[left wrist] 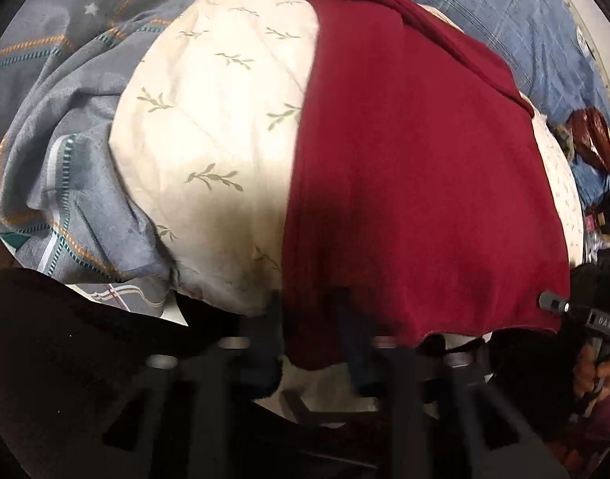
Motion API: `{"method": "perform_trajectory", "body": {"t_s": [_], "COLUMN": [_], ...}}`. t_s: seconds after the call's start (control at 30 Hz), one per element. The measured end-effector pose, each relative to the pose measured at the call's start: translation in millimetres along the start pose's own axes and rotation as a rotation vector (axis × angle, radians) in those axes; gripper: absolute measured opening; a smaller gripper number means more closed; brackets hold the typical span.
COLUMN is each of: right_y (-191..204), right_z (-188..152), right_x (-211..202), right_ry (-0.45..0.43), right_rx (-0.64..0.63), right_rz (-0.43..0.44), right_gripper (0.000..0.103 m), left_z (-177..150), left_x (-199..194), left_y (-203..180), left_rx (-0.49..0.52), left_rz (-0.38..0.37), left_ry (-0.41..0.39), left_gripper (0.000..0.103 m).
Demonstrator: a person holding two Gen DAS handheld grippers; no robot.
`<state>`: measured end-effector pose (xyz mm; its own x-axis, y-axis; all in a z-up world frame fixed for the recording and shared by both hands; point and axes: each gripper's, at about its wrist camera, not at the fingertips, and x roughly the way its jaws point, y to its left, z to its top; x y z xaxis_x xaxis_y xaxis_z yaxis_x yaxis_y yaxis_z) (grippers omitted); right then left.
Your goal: Fold small clothes
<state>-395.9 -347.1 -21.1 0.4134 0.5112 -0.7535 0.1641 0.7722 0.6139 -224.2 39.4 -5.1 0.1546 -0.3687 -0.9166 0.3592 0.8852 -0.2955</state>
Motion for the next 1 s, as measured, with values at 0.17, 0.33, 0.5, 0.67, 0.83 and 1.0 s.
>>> {"method": "perform_trajectory", "body": {"t_s": [0.17,0.33,0.5,0.67,0.83,1.0], "right_y": [8,32,41,42,33,5], "right_z": [6,31,76,142,213,273], "right_x": [-24,-66,-98,-108,-90,-58], "right_ry": [-0.097,-0.233,-0.371,-0.468,-0.472,-0.441], "right_rx": [0.026,-0.035,-0.064,-0.077,-0.064,-0.009], "right_rz": [0.088,0.176,0.195,0.159,0.09,0.003], "right_gripper": [0.009,0.009,0.009,0.009,0.009,0.009], "left_z": [3,30,75,145,209,279], "left_x": [-23,-75,-102,-98,-54,0], "left_y": [-3,-5,-12,-29,-38,-38], "left_rx": [-0.003,0.0,0.011,0.013,-0.027,-0.112], "left_rz": [-0.124,-0.257,-0.287,-0.286,-0.23,-0.179], "left_ry": [-0.068,-0.234,-0.364,-0.47,-0.5,-0.462], "left_gripper": [0.005,0.005,0.005,0.005,0.005,0.005]}}
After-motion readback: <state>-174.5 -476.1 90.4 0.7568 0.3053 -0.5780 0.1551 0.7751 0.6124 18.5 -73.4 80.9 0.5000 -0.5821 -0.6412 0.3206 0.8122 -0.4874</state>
